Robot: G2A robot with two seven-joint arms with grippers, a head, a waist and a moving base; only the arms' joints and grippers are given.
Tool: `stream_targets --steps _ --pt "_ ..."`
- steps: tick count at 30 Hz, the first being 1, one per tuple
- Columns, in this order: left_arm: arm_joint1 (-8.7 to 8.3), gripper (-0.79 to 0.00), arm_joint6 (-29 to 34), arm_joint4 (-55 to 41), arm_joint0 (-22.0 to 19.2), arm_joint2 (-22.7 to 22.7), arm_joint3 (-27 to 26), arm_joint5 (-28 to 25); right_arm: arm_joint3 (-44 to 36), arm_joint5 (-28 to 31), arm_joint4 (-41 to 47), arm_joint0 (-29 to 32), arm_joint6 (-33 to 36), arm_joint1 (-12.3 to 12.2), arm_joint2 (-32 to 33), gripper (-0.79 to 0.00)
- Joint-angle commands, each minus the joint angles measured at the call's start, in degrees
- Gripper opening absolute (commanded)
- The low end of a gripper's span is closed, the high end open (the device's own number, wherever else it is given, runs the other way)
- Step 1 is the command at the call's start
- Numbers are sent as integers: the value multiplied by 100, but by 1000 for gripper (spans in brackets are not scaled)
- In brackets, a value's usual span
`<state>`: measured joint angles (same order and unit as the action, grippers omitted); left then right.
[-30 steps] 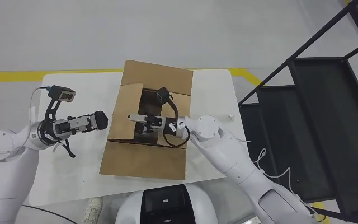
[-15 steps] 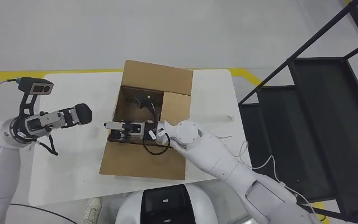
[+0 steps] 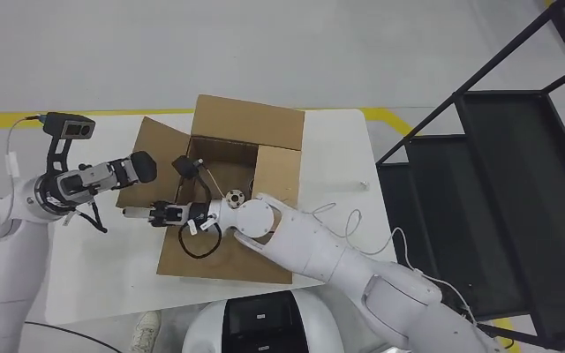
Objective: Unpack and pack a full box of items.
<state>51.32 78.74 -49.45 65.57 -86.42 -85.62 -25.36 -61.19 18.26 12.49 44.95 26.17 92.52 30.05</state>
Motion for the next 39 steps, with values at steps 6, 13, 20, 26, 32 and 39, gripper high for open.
stream_targets --steps 6,13,20,26,32,39 --pt "-9 0 -207 7 298 -293 23 -225 -805 -684 -420 287 358 -250 452 0" --pt "-16 0 -438 -176 701 -751 -297 -457 -1894 -1081 -678 973 1085 -614 1114 0" --pt "-40 0 -415 -298 1174 -1314 -827 -434 -2709 -1160 -1048 1696 1805 -981 1925 0" --pt "-58 0 -214 38 1188 -1268 -1195 -15 -3261 -928 -897 2411 2495 -1275 2819 0" --pt "-59 0 -189 722 793 -719 -1248 607 -3681 -636 -612 3074 3102 -1533 3797 0" --pt "-11 0 -560 1416 195 -39 -674 1005 -3999 -318 -186 3657 3436 -1731 4677 0"
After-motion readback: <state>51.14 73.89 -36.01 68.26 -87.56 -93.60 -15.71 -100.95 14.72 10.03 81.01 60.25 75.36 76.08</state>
